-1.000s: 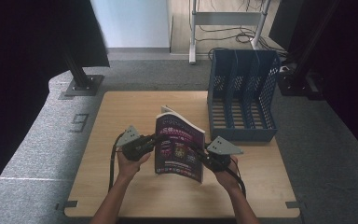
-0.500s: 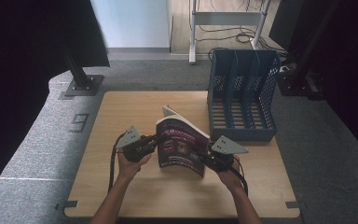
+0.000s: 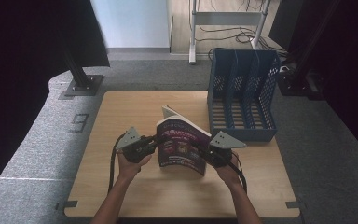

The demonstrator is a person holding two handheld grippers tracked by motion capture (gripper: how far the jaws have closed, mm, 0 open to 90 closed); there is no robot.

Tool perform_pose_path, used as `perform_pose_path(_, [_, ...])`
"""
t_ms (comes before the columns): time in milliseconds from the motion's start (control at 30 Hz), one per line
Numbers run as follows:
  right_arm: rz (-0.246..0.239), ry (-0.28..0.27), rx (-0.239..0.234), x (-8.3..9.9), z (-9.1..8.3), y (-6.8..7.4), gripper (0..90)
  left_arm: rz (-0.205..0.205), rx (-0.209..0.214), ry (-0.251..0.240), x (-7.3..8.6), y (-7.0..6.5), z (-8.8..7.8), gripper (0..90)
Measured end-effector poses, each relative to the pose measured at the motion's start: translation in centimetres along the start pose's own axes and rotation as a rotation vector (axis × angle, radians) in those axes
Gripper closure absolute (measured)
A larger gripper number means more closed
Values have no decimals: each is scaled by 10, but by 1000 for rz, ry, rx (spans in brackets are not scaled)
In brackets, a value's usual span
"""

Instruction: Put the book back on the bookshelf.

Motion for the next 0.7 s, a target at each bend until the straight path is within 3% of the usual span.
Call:
perform_pose_path(167, [-26,-5,-25,-2,3,2,730,-7,-1,0,0,1,1,824])
perform_pose_path(400, [-7,11,-8,-5,6,-1,808,-8,2,1,1,2,0,815])
perform_pose_path(700, [-15,0,6,-2,1,5,814,-21,-49,19,4,5,-2,686])
Point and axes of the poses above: each handheld gripper's, and its own axes: z roughly forward along the jaws, x roughly out of its underside, y roughly to its left, the point moved 7 cm from there along z, roughly forward along the jaws, and after that the axes turned 12 degrees about y, right-handed, at the moved point
